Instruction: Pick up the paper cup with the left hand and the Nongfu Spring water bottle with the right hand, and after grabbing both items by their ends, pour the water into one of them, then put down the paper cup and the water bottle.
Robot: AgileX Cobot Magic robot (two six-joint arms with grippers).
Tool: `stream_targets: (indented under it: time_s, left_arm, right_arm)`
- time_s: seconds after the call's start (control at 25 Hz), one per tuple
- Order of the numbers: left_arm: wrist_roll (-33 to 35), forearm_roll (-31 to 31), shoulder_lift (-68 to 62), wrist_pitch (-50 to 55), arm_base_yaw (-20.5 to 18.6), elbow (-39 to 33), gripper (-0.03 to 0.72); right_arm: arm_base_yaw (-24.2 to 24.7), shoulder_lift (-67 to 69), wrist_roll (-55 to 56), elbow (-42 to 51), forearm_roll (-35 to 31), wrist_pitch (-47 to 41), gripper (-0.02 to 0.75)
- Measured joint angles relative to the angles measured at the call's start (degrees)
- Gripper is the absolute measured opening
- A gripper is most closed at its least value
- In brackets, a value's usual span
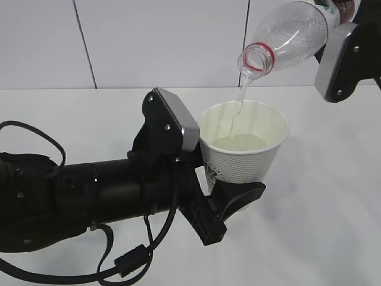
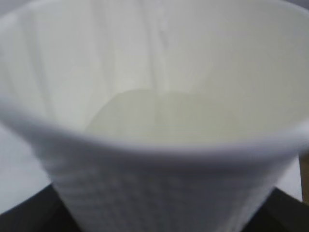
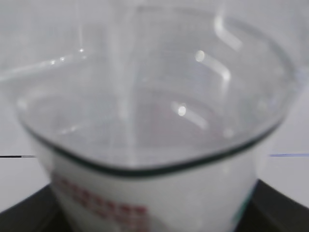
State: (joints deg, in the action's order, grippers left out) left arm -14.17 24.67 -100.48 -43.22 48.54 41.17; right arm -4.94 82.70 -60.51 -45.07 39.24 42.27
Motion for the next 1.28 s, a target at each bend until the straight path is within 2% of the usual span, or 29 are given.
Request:
stream_targets:
  time_s: [1.28]
  left_arm:
    - [0.00, 0.00, 0.00, 0.28, 0.00, 0.00, 0.549]
  right_arm:
    - [0.00, 0.00, 0.00, 0.00, 0.00, 0.12, 0.503]
